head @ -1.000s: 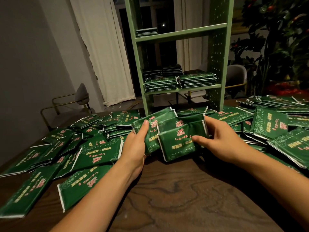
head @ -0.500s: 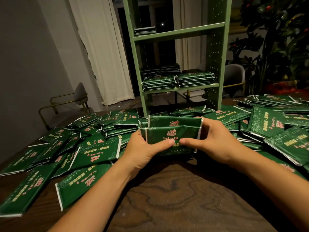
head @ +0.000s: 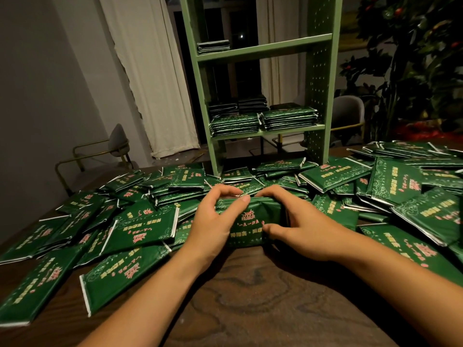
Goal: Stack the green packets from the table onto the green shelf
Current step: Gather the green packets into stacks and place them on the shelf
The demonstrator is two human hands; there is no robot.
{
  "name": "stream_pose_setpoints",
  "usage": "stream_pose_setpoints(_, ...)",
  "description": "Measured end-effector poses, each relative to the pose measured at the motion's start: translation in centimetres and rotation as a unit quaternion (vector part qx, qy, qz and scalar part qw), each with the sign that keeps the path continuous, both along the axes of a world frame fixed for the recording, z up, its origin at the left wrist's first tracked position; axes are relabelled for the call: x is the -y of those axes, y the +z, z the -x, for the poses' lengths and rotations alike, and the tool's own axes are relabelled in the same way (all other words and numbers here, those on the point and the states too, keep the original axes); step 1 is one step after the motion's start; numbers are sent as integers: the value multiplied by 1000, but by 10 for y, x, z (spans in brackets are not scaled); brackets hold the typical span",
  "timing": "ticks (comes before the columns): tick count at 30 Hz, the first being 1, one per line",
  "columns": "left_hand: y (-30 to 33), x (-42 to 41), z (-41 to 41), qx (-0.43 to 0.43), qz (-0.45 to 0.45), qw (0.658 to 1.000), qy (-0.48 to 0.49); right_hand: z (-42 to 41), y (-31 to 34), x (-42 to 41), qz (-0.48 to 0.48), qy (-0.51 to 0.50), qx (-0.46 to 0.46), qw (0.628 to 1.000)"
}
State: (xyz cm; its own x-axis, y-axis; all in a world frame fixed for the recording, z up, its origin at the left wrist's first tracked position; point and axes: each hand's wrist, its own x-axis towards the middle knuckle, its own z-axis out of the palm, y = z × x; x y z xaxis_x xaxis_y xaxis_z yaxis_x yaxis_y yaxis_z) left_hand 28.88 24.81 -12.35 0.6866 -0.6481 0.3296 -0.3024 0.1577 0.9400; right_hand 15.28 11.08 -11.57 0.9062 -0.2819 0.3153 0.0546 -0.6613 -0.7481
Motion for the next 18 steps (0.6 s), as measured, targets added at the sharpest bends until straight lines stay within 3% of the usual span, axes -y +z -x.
stream_pose_setpoints(3, 1, -1, -1, -37, 7, 999, -23, 0, 4, 3, -51, -20, 39, 998)
stream_pose_setpoints(6, 5, 3, -1, -7, -20, 999, -45, -1, 13, 5, -158, -56, 70, 983)
stream_pose_setpoints(11, 21, 10, -5, -50, -25, 998, -43, 1, 41, 12, -265, -91, 23, 960)
stream_pose_setpoints(18, 60, 21, -5, -175, 34, 981, -81, 15, 81, 25, -250, -64, 6, 966)
